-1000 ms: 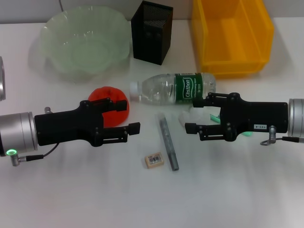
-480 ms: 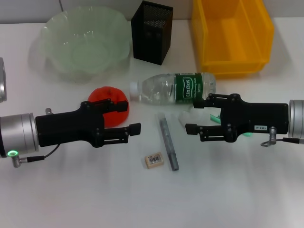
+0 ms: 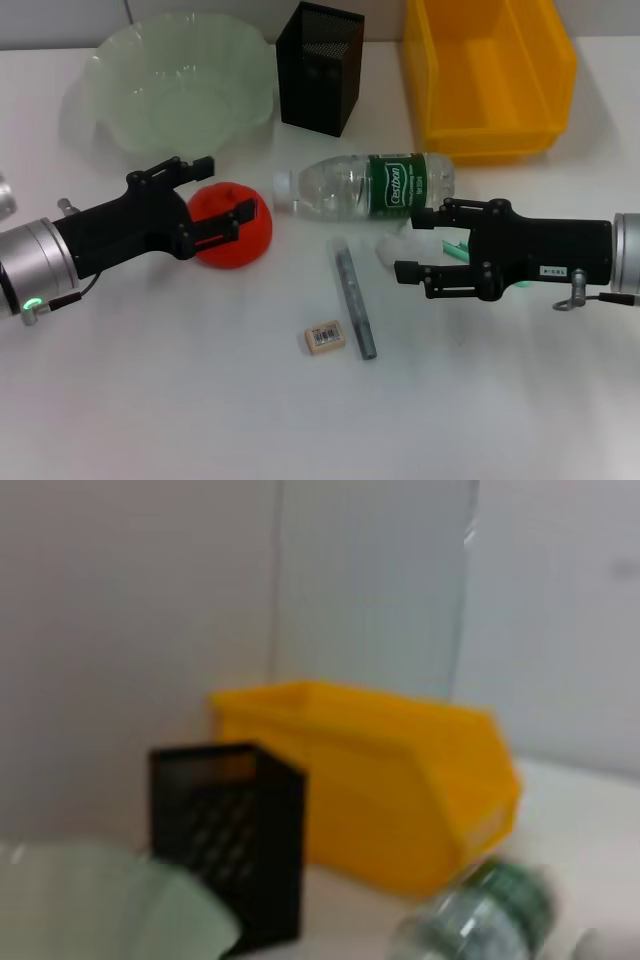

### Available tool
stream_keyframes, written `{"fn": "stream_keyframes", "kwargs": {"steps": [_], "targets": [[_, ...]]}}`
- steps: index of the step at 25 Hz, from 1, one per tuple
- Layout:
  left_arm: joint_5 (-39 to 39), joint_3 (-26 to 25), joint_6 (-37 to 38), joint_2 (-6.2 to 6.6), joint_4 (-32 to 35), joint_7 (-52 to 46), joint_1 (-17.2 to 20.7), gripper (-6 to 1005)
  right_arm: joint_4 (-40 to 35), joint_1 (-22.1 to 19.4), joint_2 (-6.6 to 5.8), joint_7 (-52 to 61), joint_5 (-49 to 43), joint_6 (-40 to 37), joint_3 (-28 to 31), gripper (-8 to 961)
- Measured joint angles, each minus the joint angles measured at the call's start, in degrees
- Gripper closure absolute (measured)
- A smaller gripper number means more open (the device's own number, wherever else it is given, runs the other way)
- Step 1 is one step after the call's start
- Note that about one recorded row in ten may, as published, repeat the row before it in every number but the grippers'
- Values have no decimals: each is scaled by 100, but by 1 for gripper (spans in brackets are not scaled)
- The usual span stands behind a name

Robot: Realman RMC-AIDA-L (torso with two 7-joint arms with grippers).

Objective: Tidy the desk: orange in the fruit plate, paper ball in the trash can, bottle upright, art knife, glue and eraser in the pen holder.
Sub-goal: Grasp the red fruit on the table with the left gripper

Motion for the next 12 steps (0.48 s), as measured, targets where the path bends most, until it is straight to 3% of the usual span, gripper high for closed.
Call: {"fn": "stream_keyframes", "kwargs": {"steps": [5, 12], "targets": [[16, 144, -769, -16, -127, 149, -59, 262, -3, -7, 3, 0, 7, -21, 5, 165], [19, 419, -1059, -8, -177, 187, -113, 280, -21, -23, 20, 1, 25, 3, 4, 165]]}}
